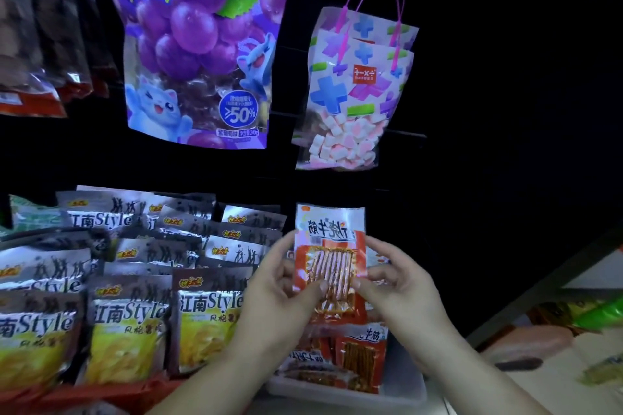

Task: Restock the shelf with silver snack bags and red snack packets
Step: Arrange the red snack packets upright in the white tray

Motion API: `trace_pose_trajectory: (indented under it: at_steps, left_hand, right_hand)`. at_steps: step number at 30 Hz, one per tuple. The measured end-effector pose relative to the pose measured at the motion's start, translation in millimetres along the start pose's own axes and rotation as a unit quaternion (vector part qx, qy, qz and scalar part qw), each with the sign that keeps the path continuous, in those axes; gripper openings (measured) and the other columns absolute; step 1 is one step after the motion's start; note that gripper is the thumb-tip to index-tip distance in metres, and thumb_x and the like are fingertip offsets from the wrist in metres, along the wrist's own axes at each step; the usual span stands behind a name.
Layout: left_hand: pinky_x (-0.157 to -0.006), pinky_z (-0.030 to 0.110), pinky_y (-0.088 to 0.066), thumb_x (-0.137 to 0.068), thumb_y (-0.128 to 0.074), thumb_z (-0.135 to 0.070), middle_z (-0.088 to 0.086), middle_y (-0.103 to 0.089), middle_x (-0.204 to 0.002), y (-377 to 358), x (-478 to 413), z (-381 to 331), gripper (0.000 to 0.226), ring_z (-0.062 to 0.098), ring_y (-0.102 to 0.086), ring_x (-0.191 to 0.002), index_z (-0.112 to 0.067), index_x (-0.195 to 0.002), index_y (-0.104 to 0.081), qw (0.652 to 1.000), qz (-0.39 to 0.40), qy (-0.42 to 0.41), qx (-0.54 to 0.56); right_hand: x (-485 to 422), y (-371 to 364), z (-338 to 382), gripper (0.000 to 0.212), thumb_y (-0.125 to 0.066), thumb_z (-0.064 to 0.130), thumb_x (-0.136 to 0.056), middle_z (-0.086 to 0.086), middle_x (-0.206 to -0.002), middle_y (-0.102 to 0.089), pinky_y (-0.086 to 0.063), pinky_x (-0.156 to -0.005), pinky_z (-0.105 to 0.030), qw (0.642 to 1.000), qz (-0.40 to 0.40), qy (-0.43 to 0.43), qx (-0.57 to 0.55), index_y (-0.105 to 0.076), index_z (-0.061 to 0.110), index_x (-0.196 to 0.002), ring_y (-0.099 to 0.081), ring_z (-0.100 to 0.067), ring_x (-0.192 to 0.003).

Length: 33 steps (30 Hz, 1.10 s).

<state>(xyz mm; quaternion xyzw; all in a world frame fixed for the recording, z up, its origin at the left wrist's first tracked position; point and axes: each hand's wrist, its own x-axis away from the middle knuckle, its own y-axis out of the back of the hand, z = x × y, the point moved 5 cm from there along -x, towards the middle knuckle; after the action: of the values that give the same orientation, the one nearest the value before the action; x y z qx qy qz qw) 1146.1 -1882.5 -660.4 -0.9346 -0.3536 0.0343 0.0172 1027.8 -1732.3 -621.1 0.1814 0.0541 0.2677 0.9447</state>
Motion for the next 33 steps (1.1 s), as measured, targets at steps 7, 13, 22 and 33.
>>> trace_pose_trajectory:
  at_steps: [7,13,22,33]
  left_hand:
    - [-0.083,0.025,-0.058,-0.097,-0.067,-0.017,-0.023,-0.058,-0.11,-16,16,-7,0.049,-0.001,-0.062,-0.103,-0.047,-0.135,-0.059,0.962,0.056,-0.165,-0.21]
    - [-0.093,0.023,-0.052,-0.096,-0.065,-0.031,-0.026,-0.051,-0.122,-33,13,31,0.046,0.0,-0.055,-0.114,-0.037,-0.141,-0.057,0.933,0.197,-0.15,-0.26]
    - [-0.094,0.026,-0.054,-0.093,-0.061,-0.016,-0.016,-0.059,-0.112,15,-33,90,0.033,-0.001,-0.06,-0.098,-0.026,-0.123,-0.07,0.948,0.084,-0.027,-0.306]
    - [-0.077,0.03,-0.061,-0.09,-0.053,-0.009,-0.014,-0.067,-0.104,10,-51,115,0.033,0.005,-0.068,-0.088,-0.027,-0.109,-0.074,0.954,0.077,0.006,-0.288]
  right_hand:
    - [-4,-5,0,0.038,-0.07,0.053,-0.088,-0.004,-0.111,-0.076,-0.063,-0.082,-0.05,0.972,0.056,-0.114,-0.196,-0.071,0.033,-0.12,-0.076,-0.024,-0.099]
    - [-22,-16,-24,0.015,-0.076,0.026,-0.092,-0.008,-0.101,-0.076,-0.064,-0.071,-0.053,0.988,0.008,-0.127,-0.087,-0.074,0.024,-0.106,-0.074,-0.029,-0.094]
    - [-74,-58,-92,0.014,-0.06,0.019,-0.103,-0.019,-0.083,-0.056,-0.045,-0.061,-0.037,0.98,0.104,-0.044,0.165,-0.071,0.027,-0.105,-0.049,-0.026,-0.062]
    - [-102,-81,-105,0.011,-0.076,0.024,-0.093,0.008,-0.105,-0.072,-0.056,-0.083,-0.03,0.945,0.259,-0.073,0.187,-0.074,0.031,-0.101,-0.065,-0.004,-0.089]
